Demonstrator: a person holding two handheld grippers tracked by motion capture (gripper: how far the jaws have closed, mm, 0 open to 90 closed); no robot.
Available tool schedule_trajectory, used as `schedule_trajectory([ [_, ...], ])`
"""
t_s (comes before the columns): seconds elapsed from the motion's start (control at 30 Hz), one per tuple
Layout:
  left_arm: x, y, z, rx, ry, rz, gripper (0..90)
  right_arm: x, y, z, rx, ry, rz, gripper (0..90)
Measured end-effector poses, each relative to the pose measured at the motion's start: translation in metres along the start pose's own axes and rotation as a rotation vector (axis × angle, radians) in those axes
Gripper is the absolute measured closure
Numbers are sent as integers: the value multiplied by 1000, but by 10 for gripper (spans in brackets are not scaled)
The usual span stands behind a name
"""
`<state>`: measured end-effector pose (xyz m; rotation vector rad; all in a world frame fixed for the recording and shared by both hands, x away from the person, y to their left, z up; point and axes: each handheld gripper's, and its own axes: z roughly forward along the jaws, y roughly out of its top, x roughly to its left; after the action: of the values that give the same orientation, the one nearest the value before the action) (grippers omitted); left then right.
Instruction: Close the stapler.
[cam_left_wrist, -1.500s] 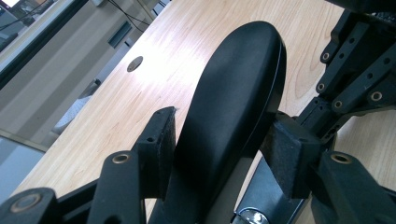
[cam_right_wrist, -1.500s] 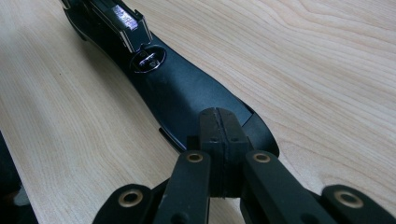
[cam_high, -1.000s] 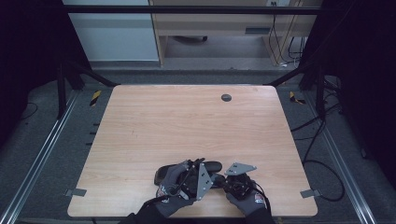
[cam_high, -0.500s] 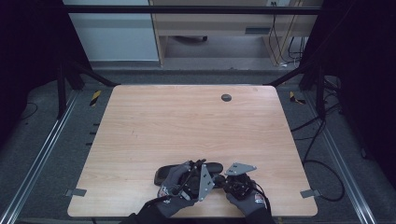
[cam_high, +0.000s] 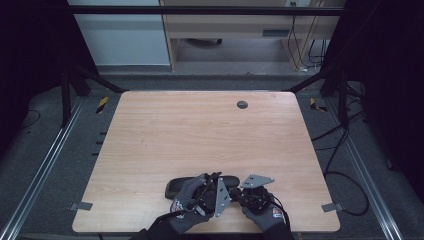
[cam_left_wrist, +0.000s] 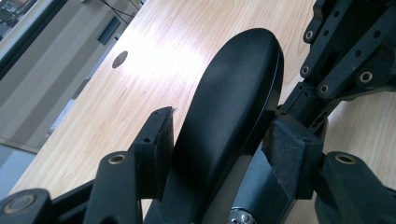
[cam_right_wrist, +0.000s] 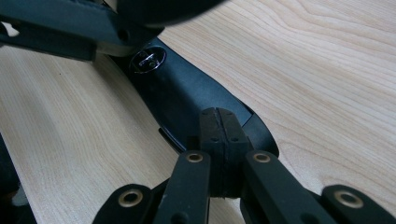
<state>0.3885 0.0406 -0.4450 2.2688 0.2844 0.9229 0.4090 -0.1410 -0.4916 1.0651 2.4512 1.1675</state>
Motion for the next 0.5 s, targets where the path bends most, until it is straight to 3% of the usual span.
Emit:
schedule_trajectory([
  [0.5, -3, -1, 3, 1, -8, 4, 433, 0, 0, 0, -4, -1, -8, 900],
])
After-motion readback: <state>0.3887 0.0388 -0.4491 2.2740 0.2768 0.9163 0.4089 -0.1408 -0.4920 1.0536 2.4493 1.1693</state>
